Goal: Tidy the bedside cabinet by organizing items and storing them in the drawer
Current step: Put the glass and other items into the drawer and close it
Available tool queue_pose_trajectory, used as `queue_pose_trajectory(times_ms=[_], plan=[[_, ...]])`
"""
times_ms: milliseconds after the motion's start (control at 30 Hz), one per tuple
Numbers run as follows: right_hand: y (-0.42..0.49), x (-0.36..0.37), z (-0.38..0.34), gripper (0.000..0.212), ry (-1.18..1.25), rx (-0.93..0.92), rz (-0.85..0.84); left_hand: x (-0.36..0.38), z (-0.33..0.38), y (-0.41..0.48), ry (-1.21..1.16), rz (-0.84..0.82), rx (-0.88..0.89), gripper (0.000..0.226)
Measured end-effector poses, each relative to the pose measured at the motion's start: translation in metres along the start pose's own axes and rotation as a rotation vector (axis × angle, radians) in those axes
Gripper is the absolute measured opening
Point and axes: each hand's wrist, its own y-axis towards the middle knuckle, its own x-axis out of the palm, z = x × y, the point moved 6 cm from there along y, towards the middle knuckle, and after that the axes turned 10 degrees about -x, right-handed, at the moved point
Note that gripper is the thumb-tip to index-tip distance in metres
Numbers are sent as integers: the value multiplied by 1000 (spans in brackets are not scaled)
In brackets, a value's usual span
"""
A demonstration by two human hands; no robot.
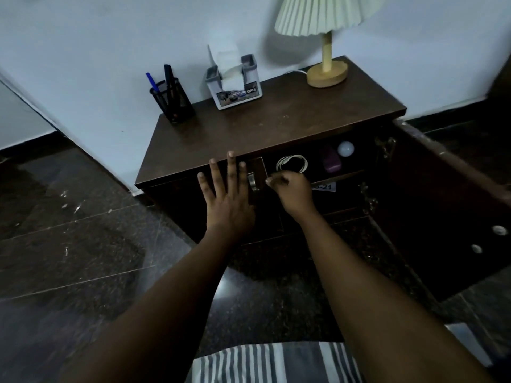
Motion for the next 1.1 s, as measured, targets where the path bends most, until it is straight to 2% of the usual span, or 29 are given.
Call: queue_pose_trajectory(times_ms=[167, 267, 333, 400, 433, 500, 567, 633, 700, 767, 833, 900, 1000, 1067, 1100], plan=[[-22, -100, -65, 20, -168, -161, 294, -26, 68, -11, 8, 71, 291, 105], [-38, -168, -121, 23, -471, -309, 393, -52, 127, -17, -37, 91, 413, 102], [-46, -211, -150, 22, -720, -329, 447, -72, 165, -24, -91, 123, 498, 97], [-51, -244, -160, 19, -1011, -236, 384, -91, 194, -32, -148, 153, 579, 91], [-50, -259, -157, 19, -1112, -122, 293, -102, 205, -35, -180, 160, 600, 88], [-51, -282, -144, 17, -1143, 167, 88, -115, 220, -39, -264, 144, 599, 81], [-53, -288, -136, 19, -1094, 318, -43, -118, 228, -39, -373, 41, 573, 73], [-49, -281, -135, 20, -1104, 346, -119, -114, 232, -40, -562, -114, 527, 62], [-46, -270, -133, 28, -1146, 346, -182, -109, 227, -43, -893, -375, 424, 48], [-45, -259, -128, 25, -1115, 360, -214, -104, 220, -52, -1271, -638, 256, 36], [-43, -242, -125, 17, -1109, 310, -250, -103, 211, -59, -1424, -672, 157, 42], [-38, -217, -125, 15, -1147, 177, -289, -105, 195, -62, -1422, -586, 139, 47], [-32, -181, -123, 9, -1107, 63, -293, -107, 159, -50, -1229, -454, 175, 41], [-32, -168, -117, 13, -1011, 2, -199, -108, 139, -38, -975, -388, 250, 23], [-33, -162, -114, 13, -943, -29, -111, -108, 128, -33, -829, -348, 268, 21]])
